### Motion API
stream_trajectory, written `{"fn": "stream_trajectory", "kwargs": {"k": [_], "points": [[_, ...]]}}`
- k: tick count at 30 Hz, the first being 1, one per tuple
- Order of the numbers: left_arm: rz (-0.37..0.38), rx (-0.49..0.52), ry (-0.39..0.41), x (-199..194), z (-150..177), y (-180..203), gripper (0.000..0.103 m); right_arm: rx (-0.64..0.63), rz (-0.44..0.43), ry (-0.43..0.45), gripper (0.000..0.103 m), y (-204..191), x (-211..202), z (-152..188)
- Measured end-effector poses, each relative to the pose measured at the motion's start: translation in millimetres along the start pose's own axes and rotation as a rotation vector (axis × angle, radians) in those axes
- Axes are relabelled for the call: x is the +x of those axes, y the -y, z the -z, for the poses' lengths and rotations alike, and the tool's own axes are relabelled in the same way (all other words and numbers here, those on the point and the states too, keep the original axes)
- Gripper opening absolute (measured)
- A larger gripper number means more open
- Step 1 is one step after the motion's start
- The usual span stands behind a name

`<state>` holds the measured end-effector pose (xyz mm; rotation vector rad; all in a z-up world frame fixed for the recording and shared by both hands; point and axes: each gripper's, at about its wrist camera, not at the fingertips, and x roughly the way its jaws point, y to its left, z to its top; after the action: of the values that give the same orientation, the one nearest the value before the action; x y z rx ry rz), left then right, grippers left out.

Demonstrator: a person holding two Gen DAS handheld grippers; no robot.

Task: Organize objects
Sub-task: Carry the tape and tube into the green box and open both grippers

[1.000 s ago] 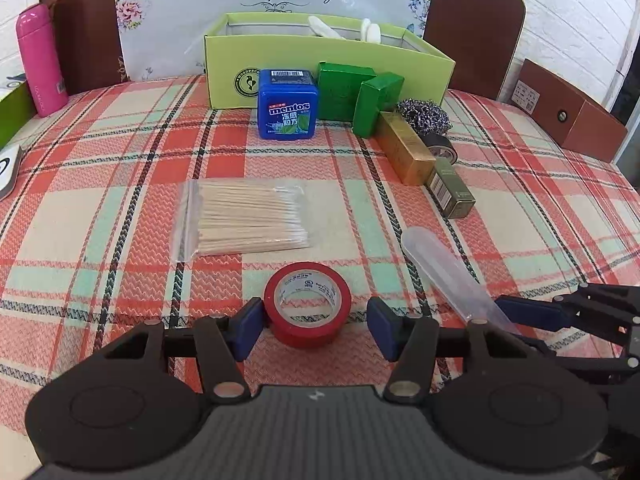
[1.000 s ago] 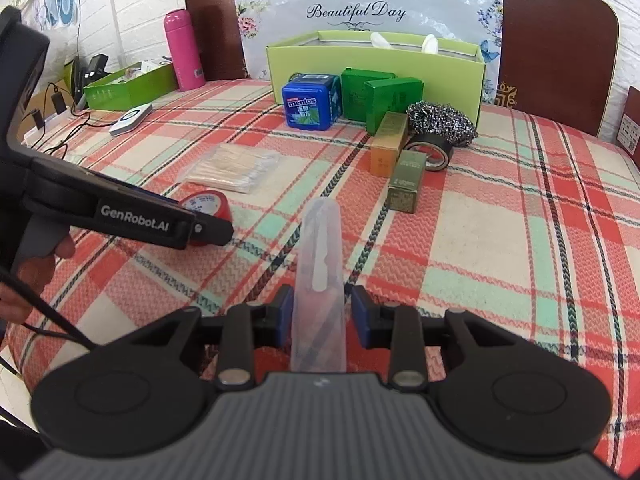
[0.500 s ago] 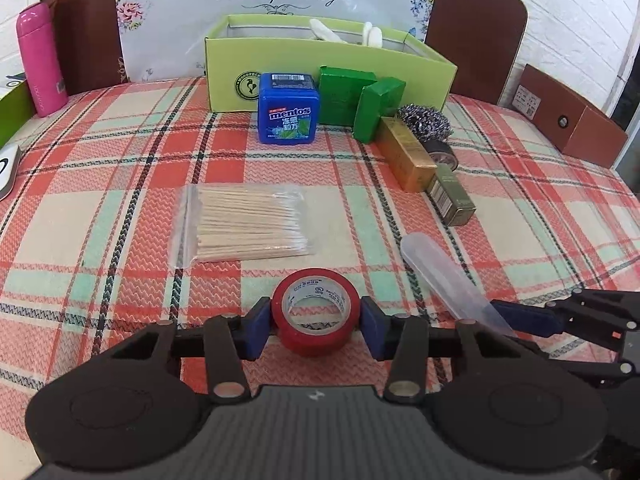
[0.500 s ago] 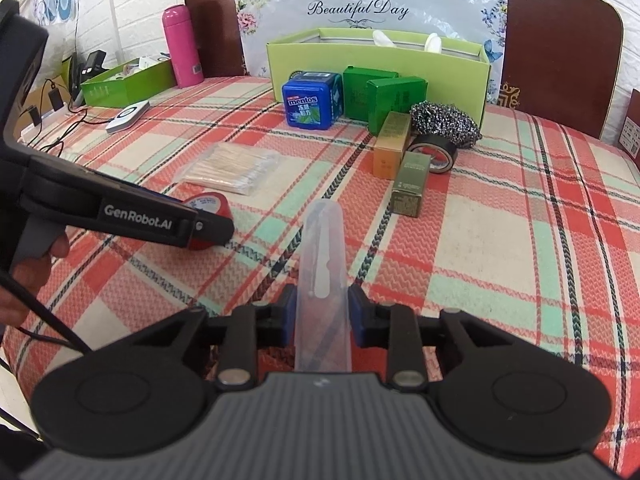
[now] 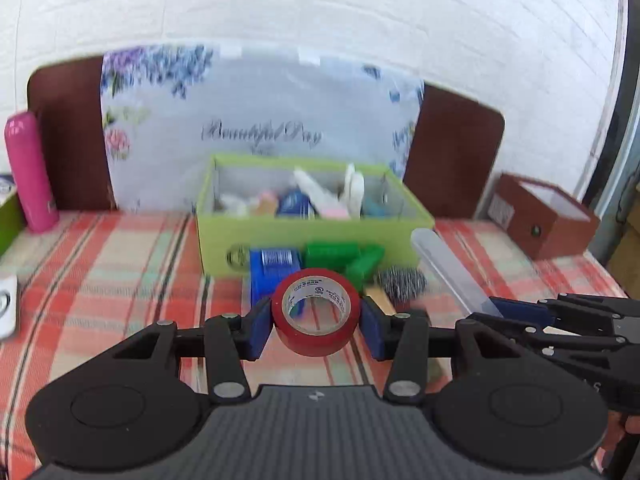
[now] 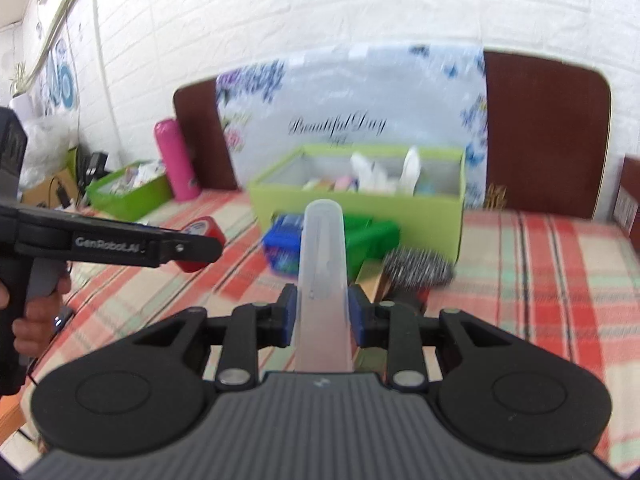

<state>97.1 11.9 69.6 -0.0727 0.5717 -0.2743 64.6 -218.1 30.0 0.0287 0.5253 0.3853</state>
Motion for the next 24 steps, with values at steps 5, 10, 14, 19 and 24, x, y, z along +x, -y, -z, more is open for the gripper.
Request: {"fn": "stream_trajectory", "kwargs": {"k": [5, 10, 14, 19, 24], "points": [[-0.024, -0.004, 0.050, 28.0, -43.1, -8.4, 0.049, 0.005, 0.064, 0.060, 0.027, 29.8, 32.1, -45.6], [-0.035, -0.041, 0.068, 65.8, -79.6, -21.6, 0.049, -0.019, 0.134, 0.109, 0.027, 55.1, 73.2, -80.5], [-0.069, -0.040, 0.060, 98.2, -94.9, -30.2, 0.049, -0.054, 0.187, 0.114, 0.027, 69.6, 112.6, -89.3], [-0.096, -0.050, 0.029, 133.1, -95.3, -38.8, 0.049, -0.076, 0.189, 0.094, 0.027, 82.0, 153.8, -83.6], [-0.209, -0.023, 0.060, 146.4, -80.5, -42.2, 0.082, -0.095, 0.238, 0.046, 0.057, 86.5, 171.0, -64.9]]}}
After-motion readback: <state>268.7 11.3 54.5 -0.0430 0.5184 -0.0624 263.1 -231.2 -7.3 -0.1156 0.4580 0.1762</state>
